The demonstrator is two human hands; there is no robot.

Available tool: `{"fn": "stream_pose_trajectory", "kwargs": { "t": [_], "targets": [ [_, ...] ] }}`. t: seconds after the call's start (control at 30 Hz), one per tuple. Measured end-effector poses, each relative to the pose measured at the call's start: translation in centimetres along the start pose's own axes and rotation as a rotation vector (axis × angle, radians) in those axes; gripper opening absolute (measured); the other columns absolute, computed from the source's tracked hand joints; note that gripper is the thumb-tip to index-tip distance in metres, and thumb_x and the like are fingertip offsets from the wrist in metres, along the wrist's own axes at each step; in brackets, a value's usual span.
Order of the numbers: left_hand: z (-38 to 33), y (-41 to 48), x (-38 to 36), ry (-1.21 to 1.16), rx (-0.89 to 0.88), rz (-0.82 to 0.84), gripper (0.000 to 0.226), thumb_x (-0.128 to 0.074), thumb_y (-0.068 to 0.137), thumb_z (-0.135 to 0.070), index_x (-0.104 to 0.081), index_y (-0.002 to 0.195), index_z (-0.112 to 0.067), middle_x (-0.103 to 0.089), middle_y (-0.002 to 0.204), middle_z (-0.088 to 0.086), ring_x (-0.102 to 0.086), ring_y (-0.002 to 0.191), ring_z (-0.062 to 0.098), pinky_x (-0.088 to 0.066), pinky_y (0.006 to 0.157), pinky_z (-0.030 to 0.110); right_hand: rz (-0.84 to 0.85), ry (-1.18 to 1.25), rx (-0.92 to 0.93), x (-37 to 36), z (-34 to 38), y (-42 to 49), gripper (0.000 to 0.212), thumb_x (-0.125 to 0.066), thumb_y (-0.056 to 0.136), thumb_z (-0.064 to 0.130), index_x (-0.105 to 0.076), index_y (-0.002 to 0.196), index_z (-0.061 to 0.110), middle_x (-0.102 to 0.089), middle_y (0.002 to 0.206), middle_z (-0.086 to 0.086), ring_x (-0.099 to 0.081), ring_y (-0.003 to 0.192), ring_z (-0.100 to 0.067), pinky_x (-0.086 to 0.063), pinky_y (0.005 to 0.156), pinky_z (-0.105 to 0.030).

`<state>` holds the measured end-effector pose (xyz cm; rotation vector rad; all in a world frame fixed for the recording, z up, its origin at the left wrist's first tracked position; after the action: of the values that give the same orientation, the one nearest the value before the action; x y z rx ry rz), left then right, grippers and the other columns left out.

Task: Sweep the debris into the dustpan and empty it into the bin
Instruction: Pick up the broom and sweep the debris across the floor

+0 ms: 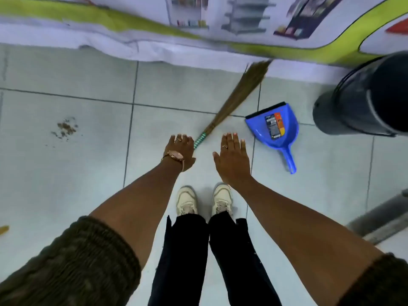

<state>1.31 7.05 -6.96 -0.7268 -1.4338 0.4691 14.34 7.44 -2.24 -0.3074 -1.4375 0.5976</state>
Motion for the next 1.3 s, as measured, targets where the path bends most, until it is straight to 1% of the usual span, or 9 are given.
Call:
{"fn": "stream_pose_trajectory", "kwargs": {
  "t": [0.17,0.27,0.37,0.63,0.7,0.9,1.07,1.17,1.3],
  "targets": [
    [-0.1,7.8,-8.5,-0.194,0.117,0.014,0.078,-0.051,0.093,-0.037,-0.013,0.151,-0.001,-0.039,0.146,0.019,-0.044,0.13,0.036,-0.041,0.102,0.045,0.043,0.009,-0.046,-9.3,-2.2,6.5,0.062,-0.036,0.101,0.031,-0.017,0.151,0.0,-0.045,0.143,-0.016,-0.04,0.132,-0.031,-0.035,0.107,-0.041],
    [-0.2,12.6,-12.9,-0.214,0.152,-0.013,0.08,-0.051,0.094,-0.038,-0.007,0.152,-0.003,-0.038,0.144,0.019,-0.044,0.128,0.038,-0.043,0.098,0.046,0.084,0.012,-0.101,-14.9,-3.0,9.6,0.061,-0.034,0.101,0.03,-0.015,0.151,0.0,-0.045,0.143,-0.015,-0.042,0.13,-0.031,-0.036,0.104,-0.041],
    [0.1,15.8,-15.8,-0.247,0.181,-0.047,0.071,-0.051,0.093,-0.042,-0.022,0.147,-0.005,-0.041,0.14,0.019,-0.046,0.124,0.039,-0.044,0.094,0.048,0.097,0.028,-0.095,-19.1,-3.2,11.7,0.062,-0.034,0.101,0.03,-0.014,0.151,0.0,-0.043,0.144,-0.015,-0.04,0.132,-0.03,-0.035,0.105,-0.041],
    [-0.4,21.4,-15.9,-0.324,0.141,-0.152,0.048,-0.043,0.098,-0.032,-0.03,0.139,-0.012,-0.056,0.124,0.018,-0.062,0.102,0.039,-0.05,0.077,0.045,0.092,0.001,-0.116,-22.2,-3.6,14.8,0.064,-0.038,0.1,0.027,-0.013,0.151,-0.002,-0.045,0.142,-0.016,-0.042,0.129,-0.03,-0.037,0.103,-0.041],
    [-0.7,21.4,-15.1,-0.351,0.133,-0.18,0.044,-0.038,0.098,-0.021,-0.028,0.141,-0.011,-0.059,0.12,0.019,-0.064,0.095,0.04,-0.05,0.073,0.045,0.087,-0.005,-0.12,-21.7,-3.9,15.3,0.064,-0.037,0.1,0.026,-0.012,0.152,-0.001,-0.044,0.143,-0.015,-0.041,0.13,-0.03,-0.037,0.104,-0.04],
    [-0.4,13.8,-11.5,-0.404,0.126,-0.22,0.075,-0.039,0.095,-0.012,0.006,0.154,-0.02,-0.044,0.129,0.017,-0.064,0.088,0.041,-0.049,0.068,0.045,0.237,-0.016,-0.157,-17.8,-2.9,12.4,0.068,-0.039,0.098,0.025,-0.007,0.152,-0.001,-0.028,0.154,-0.015,-0.023,0.143,-0.032,-0.024,0.116,-0.048],
    [1.6,3.5,-6.3,-0.474,0.143,-0.225,0.068,-0.036,0.099,-0.019,0.002,0.153,-0.034,-0.049,0.113,0.015,-0.063,0.076,0.038,-0.049,0.064,0.041,0.267,-0.006,-0.136,-10.1,0.6,6.4,0.069,-0.037,0.099,0.023,0.0,0.152,-0.001,-0.008,0.162,-0.013,-0.002,0.151,-0.031,-0.007,0.123,-0.048],
    [3.7,-3.0,-3.4,-0.566,0.22,-0.195,0.057,-0.029,0.103,-0.034,0.0,0.152,-0.04,-0.054,0.11,0.015,-0.063,0.086,0.038,-0.051,0.074,0.042,0.269,-0.047,-0.088,-5.0,3.5,2.3,0.068,-0.035,0.099,0.021,0.001,0.152,-0.001,-0.005,0.163,-0.013,0.0,0.151,-0.03,-0.005,0.124,-0.047],
    [6.5,-11.4,-0.4,-0.592,0.347,-0.139,0.057,-0.031,0.103,-0.028,-0.005,0.153,-0.038,-0.057,0.116,0.017,-0.062,0.1,0.037,-0.049,0.081,0.042,0.274,-0.094,0.016,1.7,9.3,-3.0,0.067,-0.034,0.099,0.022,0.001,0.152,-0.001,-0.005,0.163,-0.013,0.001,0.151,-0.03,-0.005,0.124,-0.047]
  ]
}}
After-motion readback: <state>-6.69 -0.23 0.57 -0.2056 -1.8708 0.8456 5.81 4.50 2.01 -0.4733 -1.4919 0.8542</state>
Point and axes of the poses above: each hand's wrist, its own y-axis towards the middle knuckle, its own x-axis out of the back of the hand, z = x × y, the point moved 10 cm from there along y, towards the middle knuckle
